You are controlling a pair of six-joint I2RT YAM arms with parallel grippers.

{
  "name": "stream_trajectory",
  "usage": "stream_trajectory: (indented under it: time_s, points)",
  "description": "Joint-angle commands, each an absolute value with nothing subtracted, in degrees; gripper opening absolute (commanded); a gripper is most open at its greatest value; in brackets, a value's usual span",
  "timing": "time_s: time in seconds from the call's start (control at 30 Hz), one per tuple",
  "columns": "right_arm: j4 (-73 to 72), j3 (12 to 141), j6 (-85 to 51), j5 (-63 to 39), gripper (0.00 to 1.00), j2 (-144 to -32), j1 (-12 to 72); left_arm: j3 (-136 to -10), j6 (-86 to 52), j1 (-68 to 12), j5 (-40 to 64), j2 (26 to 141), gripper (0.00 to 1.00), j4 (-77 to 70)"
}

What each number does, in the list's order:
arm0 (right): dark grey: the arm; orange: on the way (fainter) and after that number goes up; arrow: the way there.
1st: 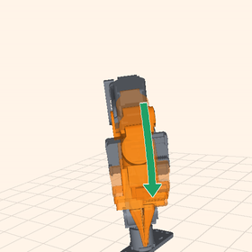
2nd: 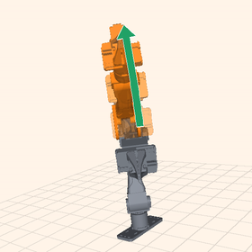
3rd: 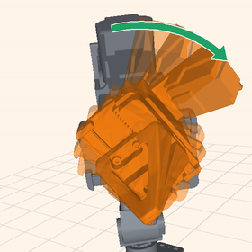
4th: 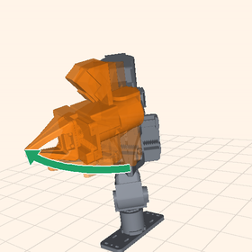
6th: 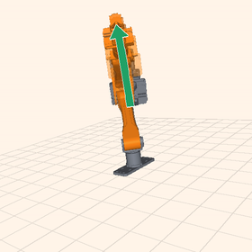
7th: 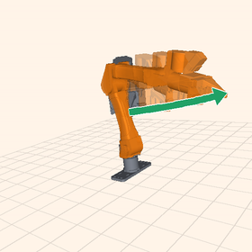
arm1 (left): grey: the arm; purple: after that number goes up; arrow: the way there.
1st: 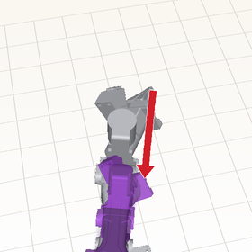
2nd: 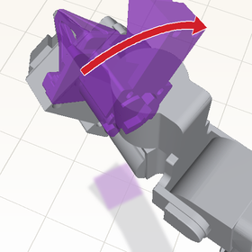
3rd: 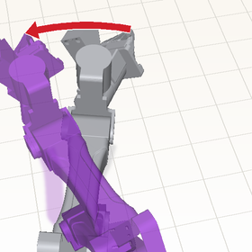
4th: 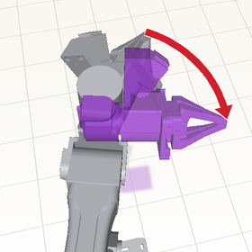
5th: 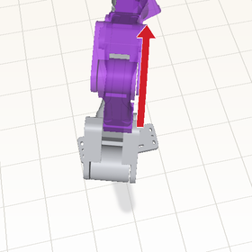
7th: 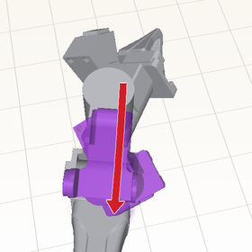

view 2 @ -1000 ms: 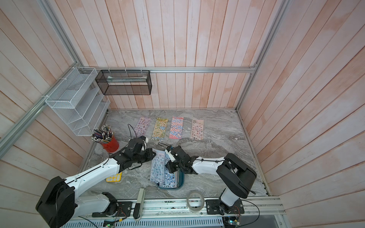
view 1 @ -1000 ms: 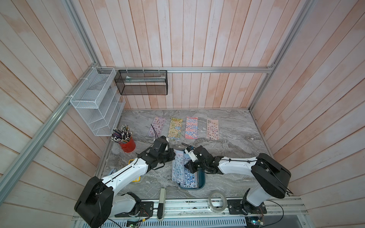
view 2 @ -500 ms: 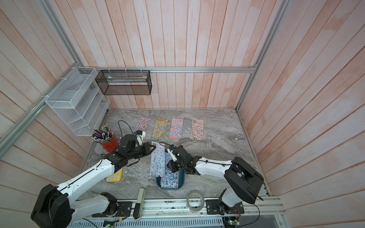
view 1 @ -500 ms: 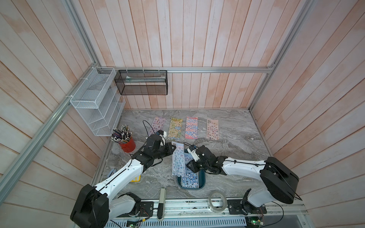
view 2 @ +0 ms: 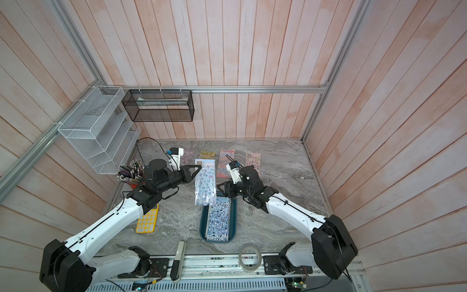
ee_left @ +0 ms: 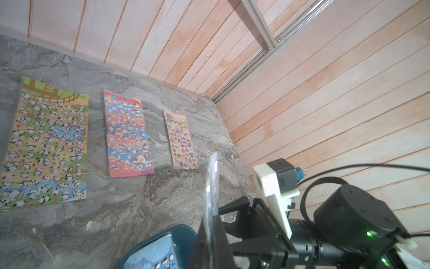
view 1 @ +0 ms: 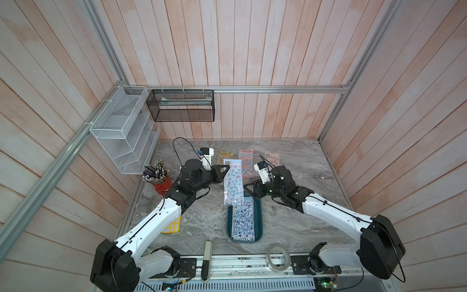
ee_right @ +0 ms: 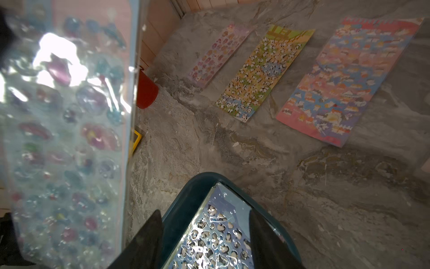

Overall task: Take the stickers out of the storage box
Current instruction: Pick up the sticker from the storage box.

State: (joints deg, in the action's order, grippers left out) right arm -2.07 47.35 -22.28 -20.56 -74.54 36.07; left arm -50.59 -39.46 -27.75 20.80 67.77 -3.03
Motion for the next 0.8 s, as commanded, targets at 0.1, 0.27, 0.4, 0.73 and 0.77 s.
stream_trajectory:
  time_s: [0.1,0.27,0.4,0.73,0.77]
  points:
    - [-7.0,47.8,-19.6,-32.2,0.61,-69.4,32.8,-50.7,-40.0,-27.0,23.9,67.4,0.00,-9.0]
    - [-11.5,46.7,-21.2,-40.7,0.62,-68.5,30.9,-50.8,-40.4,-26.7,25.4,67.7,0.00,-10.6]
    - [-13.1,47.0,-23.1,-42.8,0.62,-70.5,30.1,-49.6,-40.8,-26.7,26.0,67.3,0.00,-12.4]
    - [-18.9,45.2,-27.0,-46.7,0.53,-73.8,29.8,-48.4,-41.5,-26.5,26.4,66.9,0.00,-12.4]
    - [-19.7,45.3,-27.6,-47.5,0.50,-74.4,29.8,-48.1,-41.7,-26.5,26.3,66.8,0.00,-12.9]
